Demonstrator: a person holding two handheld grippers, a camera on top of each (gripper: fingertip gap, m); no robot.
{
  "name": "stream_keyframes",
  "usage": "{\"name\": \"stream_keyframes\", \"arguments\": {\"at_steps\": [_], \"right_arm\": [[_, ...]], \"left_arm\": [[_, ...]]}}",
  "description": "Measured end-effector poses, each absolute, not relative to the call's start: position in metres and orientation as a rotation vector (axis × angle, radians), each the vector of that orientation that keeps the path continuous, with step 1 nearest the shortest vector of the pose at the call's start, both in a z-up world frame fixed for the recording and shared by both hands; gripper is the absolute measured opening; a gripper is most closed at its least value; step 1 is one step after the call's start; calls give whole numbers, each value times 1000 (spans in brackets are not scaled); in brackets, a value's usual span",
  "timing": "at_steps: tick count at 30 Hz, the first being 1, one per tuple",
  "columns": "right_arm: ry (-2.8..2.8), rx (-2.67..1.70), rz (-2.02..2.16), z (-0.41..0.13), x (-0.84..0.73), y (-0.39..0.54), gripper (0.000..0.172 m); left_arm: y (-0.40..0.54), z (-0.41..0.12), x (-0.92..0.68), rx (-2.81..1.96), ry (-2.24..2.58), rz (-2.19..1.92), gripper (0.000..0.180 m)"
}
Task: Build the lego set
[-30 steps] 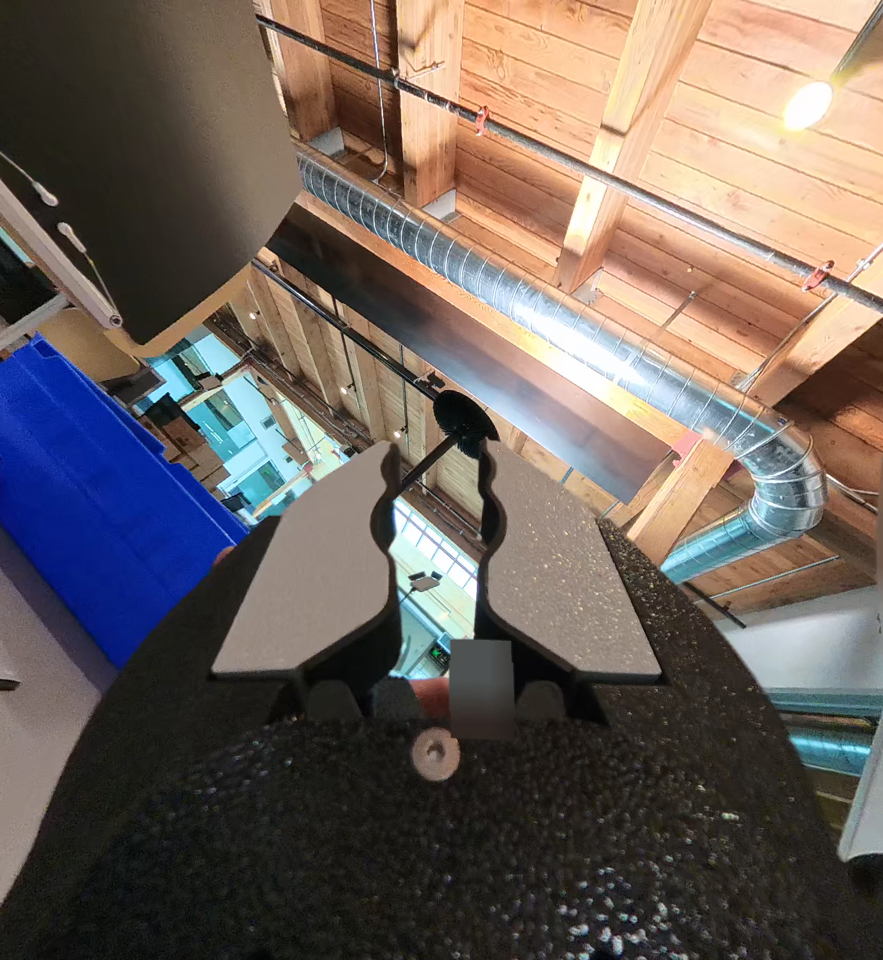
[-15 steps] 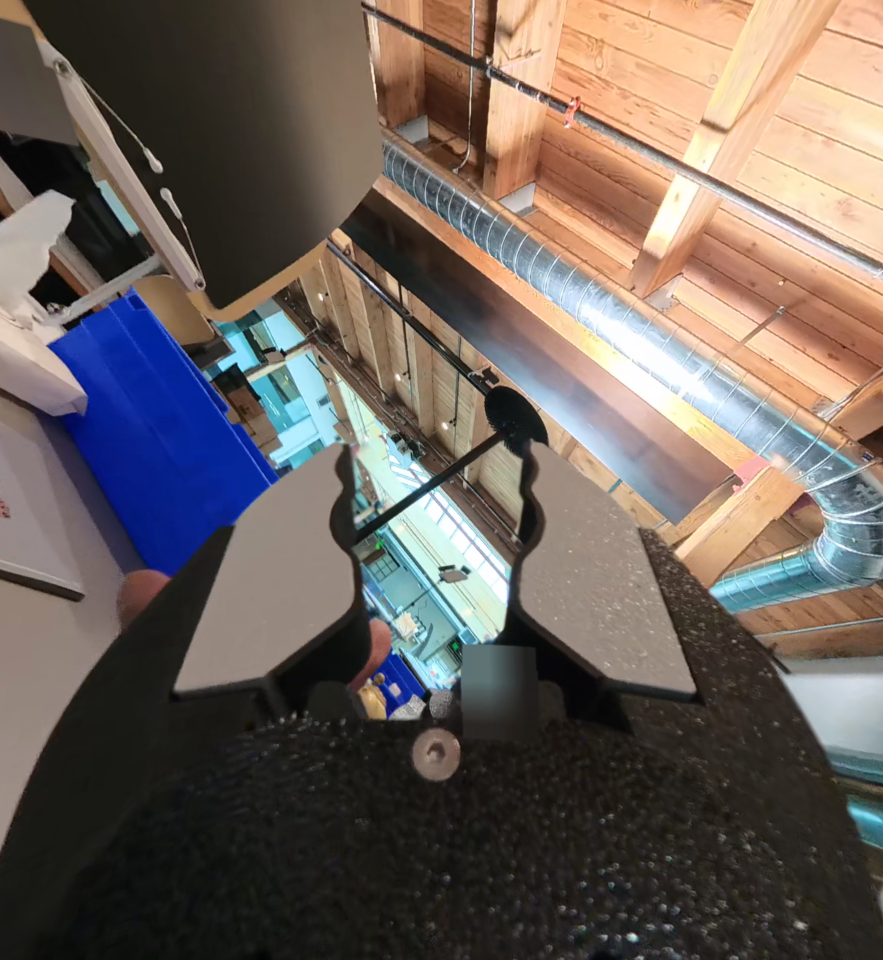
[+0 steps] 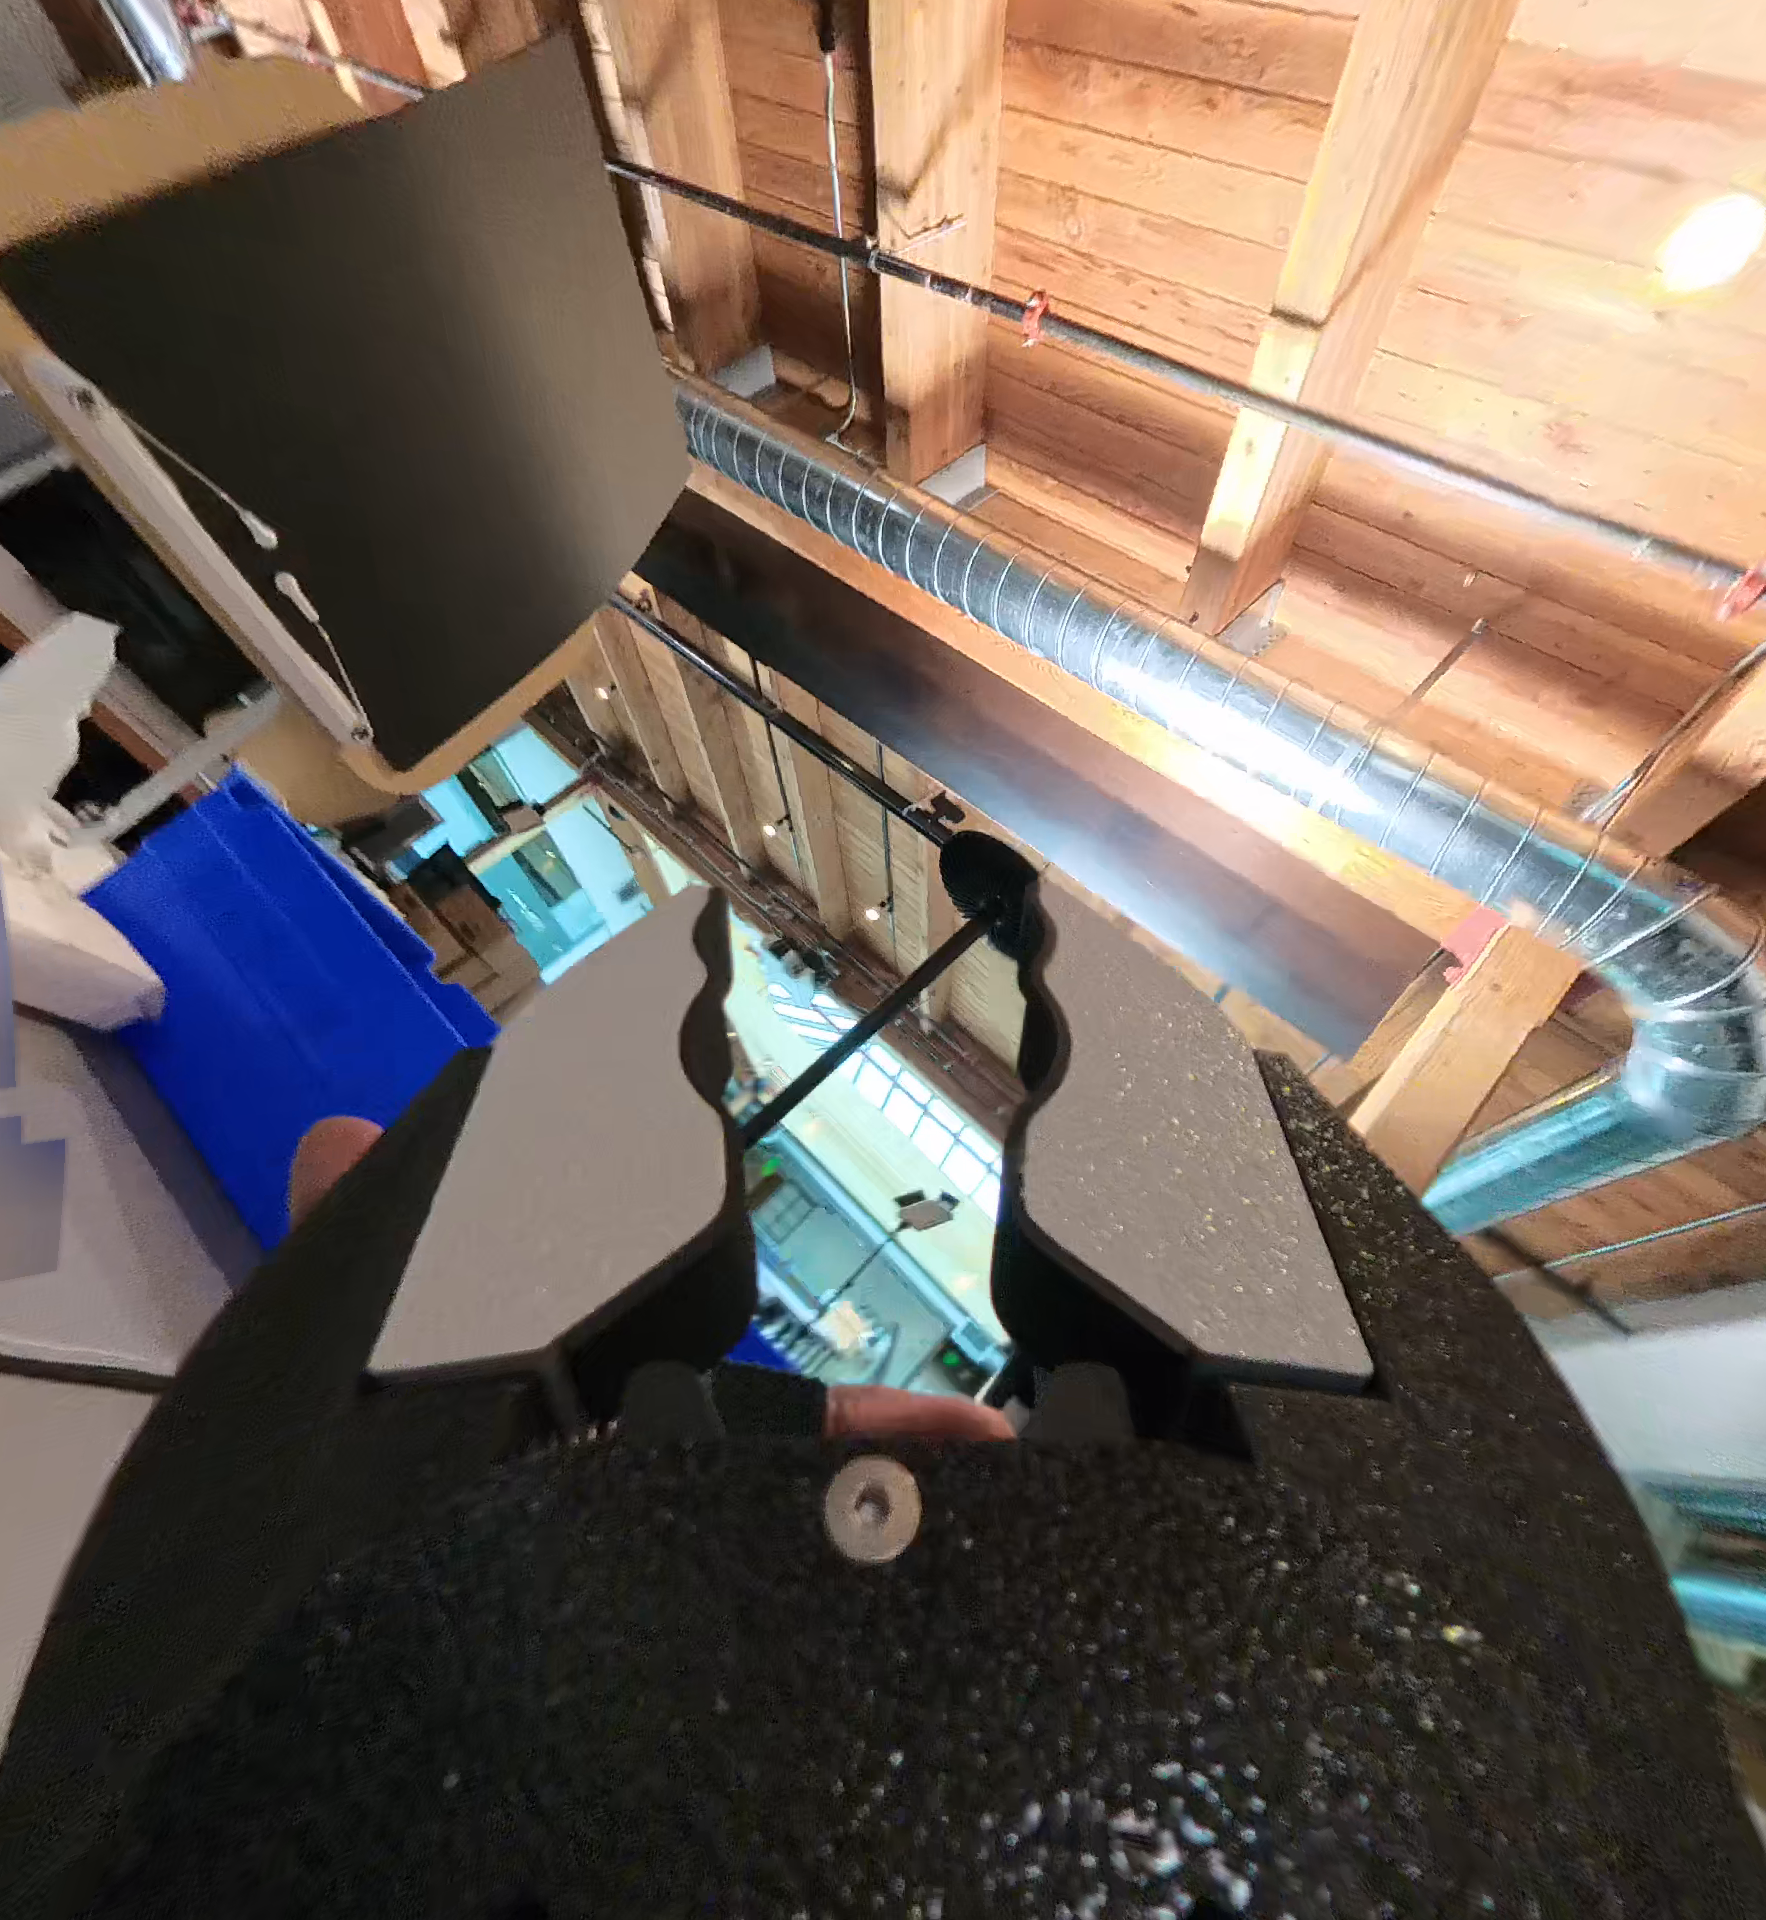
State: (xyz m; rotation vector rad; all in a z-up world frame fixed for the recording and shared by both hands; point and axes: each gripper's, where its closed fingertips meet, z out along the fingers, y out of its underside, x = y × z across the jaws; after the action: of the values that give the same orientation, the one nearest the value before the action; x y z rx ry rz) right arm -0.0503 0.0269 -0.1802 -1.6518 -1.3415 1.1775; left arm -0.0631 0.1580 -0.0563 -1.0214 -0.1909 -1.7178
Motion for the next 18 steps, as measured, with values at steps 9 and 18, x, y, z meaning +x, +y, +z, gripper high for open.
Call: {"name": "stream_keyframes", "arguments": {"at_steps": [9,18], "right_arm": [[-946,-1752,990,-163,21,109,34],[-334,-1190,1627,-74,44,126,34]], "left_arm": [[167,-157,-29,-1690,672,-875,45],[91,-165,43,-1505,1217,-1089,38]]}}
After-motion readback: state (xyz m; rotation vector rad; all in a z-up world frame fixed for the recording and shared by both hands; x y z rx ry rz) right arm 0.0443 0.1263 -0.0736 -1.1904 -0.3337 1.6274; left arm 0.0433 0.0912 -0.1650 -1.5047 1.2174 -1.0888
